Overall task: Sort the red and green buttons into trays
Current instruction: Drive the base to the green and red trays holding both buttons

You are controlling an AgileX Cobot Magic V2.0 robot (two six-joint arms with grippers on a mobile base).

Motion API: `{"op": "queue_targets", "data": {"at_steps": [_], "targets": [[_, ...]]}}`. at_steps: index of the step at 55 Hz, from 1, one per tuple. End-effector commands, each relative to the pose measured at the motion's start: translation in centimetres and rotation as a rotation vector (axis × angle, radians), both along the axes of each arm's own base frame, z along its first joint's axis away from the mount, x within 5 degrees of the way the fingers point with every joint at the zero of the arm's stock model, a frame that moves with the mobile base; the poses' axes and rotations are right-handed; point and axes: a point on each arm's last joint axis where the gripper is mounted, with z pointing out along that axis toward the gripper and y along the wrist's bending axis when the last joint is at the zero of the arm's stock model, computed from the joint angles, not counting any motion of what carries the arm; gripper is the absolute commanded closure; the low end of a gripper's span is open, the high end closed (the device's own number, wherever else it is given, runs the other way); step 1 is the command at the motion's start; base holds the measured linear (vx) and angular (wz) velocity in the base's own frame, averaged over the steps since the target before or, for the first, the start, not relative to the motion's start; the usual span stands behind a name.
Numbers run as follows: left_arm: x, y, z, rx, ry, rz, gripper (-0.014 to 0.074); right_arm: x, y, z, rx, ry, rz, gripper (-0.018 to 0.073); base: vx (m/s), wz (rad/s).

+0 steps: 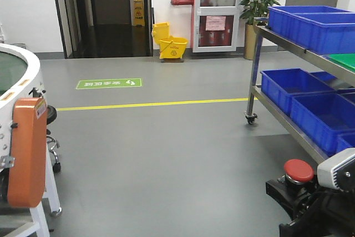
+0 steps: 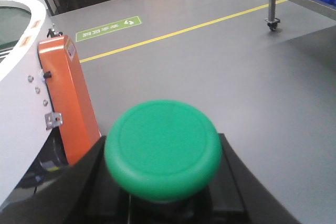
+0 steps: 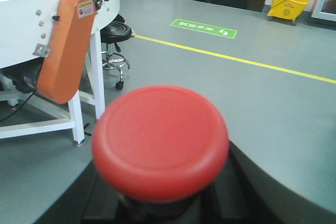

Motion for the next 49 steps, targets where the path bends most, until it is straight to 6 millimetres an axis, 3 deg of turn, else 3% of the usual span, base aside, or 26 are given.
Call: {"op": "queue_targets", "data": {"at_steps": [1,49], "targets": [[0.13,-0.40,1.87,-0.037,-0.115,-0.033,0.0599,-0.11,0.19,1.77,0.049,-0.074,0.024,0.0567,0.53,0.06],[0.20,-0.40,1.85,-0.037,-0.113,-0.033,0.0599,-0.06,0.17,1.70,0.047,-0.070,0.023,0.0567,0.61,-0.05]]}}
